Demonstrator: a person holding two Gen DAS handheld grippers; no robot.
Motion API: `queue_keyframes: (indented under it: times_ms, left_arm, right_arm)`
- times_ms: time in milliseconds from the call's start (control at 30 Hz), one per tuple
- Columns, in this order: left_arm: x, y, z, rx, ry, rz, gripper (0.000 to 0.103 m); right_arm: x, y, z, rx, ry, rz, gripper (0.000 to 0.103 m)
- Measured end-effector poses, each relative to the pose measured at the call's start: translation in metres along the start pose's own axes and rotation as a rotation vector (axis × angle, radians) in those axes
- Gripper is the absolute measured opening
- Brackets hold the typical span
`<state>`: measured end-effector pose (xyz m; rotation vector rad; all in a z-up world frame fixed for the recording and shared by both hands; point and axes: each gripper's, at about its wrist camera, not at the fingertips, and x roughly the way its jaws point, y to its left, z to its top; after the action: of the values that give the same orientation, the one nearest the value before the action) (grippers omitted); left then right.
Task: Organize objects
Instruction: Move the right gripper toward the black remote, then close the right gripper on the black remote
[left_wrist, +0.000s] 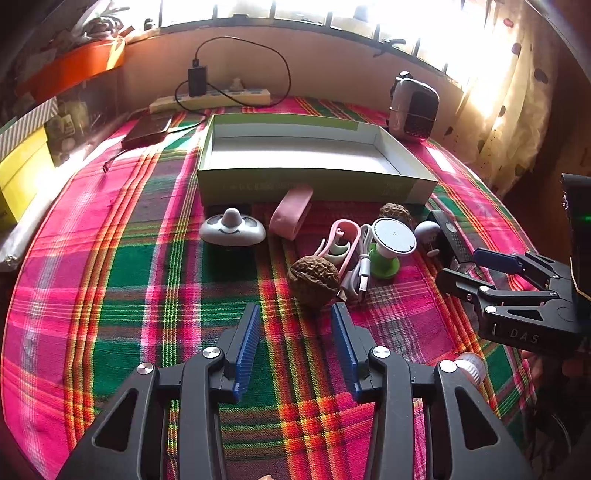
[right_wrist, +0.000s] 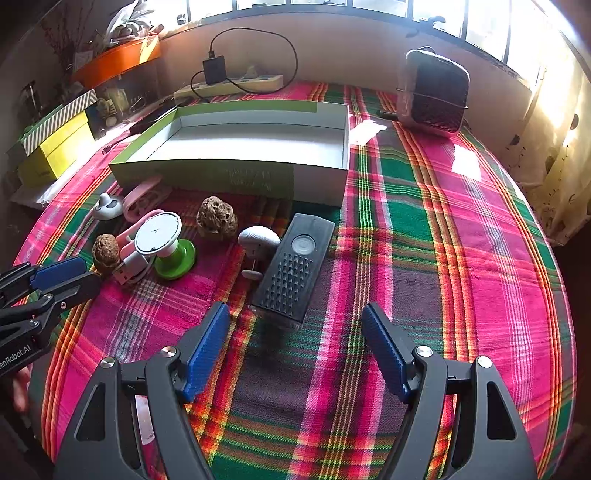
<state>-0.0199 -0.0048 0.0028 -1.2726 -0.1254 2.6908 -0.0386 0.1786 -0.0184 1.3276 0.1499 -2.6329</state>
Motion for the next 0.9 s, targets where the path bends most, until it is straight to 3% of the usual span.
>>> queue_keyframes:
  times_ms: [267, 533, 900]
  left_arm:
    - [0.009, -0.003, 0.011, 0.017, 0.015, -0.012, 0.038]
    - [0.018, -0.003, 0.02, 0.044, 0.023, 0.023, 0.038]
    - [0.022, 0.007, 0.027, 0.016, 0.03, 0.006, 0.038]
  right_arm:
    - [0.008, 0.001, 0.011, -0.004, 0.0, -0.001, 0.074]
    - [0.015, -0.001, 0.019, 0.0, -0.012, -0.007, 0.074]
    - [0.017, -0.004, 0.023, 0.017, -0.013, -0.021, 0.074]
